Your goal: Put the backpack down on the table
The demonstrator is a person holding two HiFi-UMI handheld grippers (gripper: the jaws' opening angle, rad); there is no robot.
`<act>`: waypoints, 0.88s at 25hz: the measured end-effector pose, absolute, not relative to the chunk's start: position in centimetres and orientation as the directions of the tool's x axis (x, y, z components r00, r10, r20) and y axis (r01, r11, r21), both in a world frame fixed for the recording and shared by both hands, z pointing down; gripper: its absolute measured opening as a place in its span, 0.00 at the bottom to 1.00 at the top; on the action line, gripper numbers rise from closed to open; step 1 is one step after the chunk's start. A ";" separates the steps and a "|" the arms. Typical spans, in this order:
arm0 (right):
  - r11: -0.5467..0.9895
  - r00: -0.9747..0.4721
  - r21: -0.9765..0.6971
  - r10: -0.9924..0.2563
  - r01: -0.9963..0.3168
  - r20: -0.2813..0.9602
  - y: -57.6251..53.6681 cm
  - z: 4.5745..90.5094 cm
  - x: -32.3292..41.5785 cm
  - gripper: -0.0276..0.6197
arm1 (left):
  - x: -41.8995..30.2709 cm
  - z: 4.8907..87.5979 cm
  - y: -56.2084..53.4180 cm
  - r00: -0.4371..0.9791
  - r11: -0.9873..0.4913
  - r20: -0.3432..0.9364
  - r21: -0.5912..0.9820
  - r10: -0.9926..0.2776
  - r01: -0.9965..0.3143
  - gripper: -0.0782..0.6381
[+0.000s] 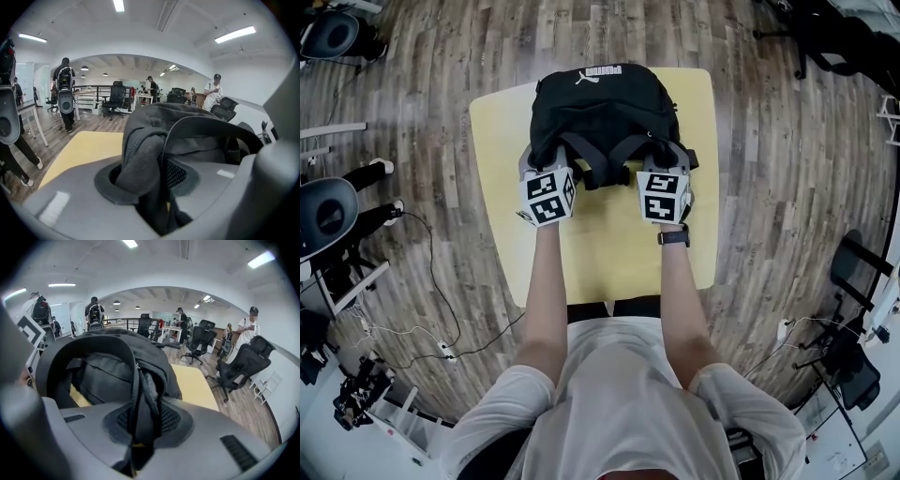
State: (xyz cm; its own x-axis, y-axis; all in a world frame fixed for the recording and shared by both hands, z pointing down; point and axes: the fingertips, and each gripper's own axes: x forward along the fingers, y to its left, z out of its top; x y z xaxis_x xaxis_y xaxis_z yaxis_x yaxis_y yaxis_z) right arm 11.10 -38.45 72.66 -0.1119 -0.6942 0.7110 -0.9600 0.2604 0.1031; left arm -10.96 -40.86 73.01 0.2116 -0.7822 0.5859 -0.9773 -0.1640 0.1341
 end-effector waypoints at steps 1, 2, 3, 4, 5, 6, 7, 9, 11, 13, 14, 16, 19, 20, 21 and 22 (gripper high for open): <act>0.265 -0.102 0.123 -0.697 -0.956 0.710 -38.5 72.6 11.1 0.09 | -11.0 73.1 -40.9 0.206 -0.160 0.587 0.129 -0.783 -0.979 0.30; 0.267 -0.097 0.133 -0.700 -0.954 0.708 -38.5 72.6 11.0 0.09 | -10.9 73.2 -40.9 0.201 -0.158 0.588 0.125 -0.783 -0.979 0.30; 0.267 -0.098 0.134 -0.702 -0.954 0.705 -38.5 72.6 11.0 0.09 | -10.9 73.3 -40.9 0.200 -0.159 0.589 0.121 -0.783 -0.980 0.30; 0.268 -0.103 0.128 -0.704 -0.955 0.703 -38.6 72.7 11.1 0.09 | -10.9 73.4 -41.0 0.202 -0.163 0.590 0.119 -0.782 -0.979 0.30; 0.268 -0.111 0.118 -0.704 -0.956 0.701 -38.6 72.7 11.2 0.09 | -10.9 73.4 -41.0 0.206 -0.168 0.592 0.120 -0.779 -0.978 0.31; 0.266 -0.120 0.103 -0.703 -0.959 0.701 -38.6 72.7 11.3 0.09 | -10.9 73.5 -41.1 0.213 -0.172 0.596 0.125 -0.775 -0.977 0.32; 0.258 -0.126 0.085 -0.701 -0.962 0.702 -38.6 72.7 11.5 0.10 | -11.0 73.5 -41.1 0.220 -0.175 0.600 0.133 -0.769 -0.975 0.33; 0.239 -0.132 0.054 -0.696 -0.970 0.706 -38.4 72.6 11.7 0.16 | -11.2 73.5 -41.2 0.236 -0.180 0.609 0.153 -0.757 -0.972 0.35; 0.230 -0.140 0.031 -0.690 -0.973 0.710 -38.3 72.3 11.8 0.20 | -11.8 73.5 -41.3 0.248 -0.187 0.616 0.164 -0.748 -0.969 0.38; 0.227 -0.152 0.013 -0.692 -0.974 0.706 -38.3 71.5 12.0 0.27 | -12.4 73.3 -41.2 0.258 -0.193 0.623 0.171 -0.739 -0.966 0.41; 0.226 -0.152 0.014 -0.695 -0.974 0.702 -38.3 71.0 12.3 0.28 | -12.6 73.2 -41.0 0.266 -0.195 0.627 0.181 -0.732 -0.964 0.43; 0.230 -0.144 0.032 -0.703 -0.973 0.697 -38.0 69.8 13.1 0.28 | -12.8 72.9 -40.4 0.288 -0.201 0.632 0.208 -0.719 -0.957 0.46; 0.242 -0.160 0.021 -0.705 -0.970 0.691 -37.3 68.5 13.4 0.30 | -13.4 72.0 -39.7 0.305 -0.203 0.618 0.232 -0.724 -0.951 0.48; 0.246 -0.170 0.013 -0.703 -0.969 0.691 -37.0 68.2 13.4 0.32 | -13.7 71.6 -39.5 0.309 -0.196 0.607 0.247 -0.732 -0.949 0.50; 0.249 -0.174 0.009 -0.701 -0.969 0.691 -36.6 67.8 13.4 0.35 | -14.0 71.0 -39.3 0.313 -0.189 0.596 0.262 -0.739 -0.946 0.51; 0.248 -0.173 0.009 -0.701 -0.969 0.692 -36.1 67.5 13.5 0.37 | -14.2 70.4 -39.0 0.318 -0.186 0.586 0.274 -0.745 -0.944 0.53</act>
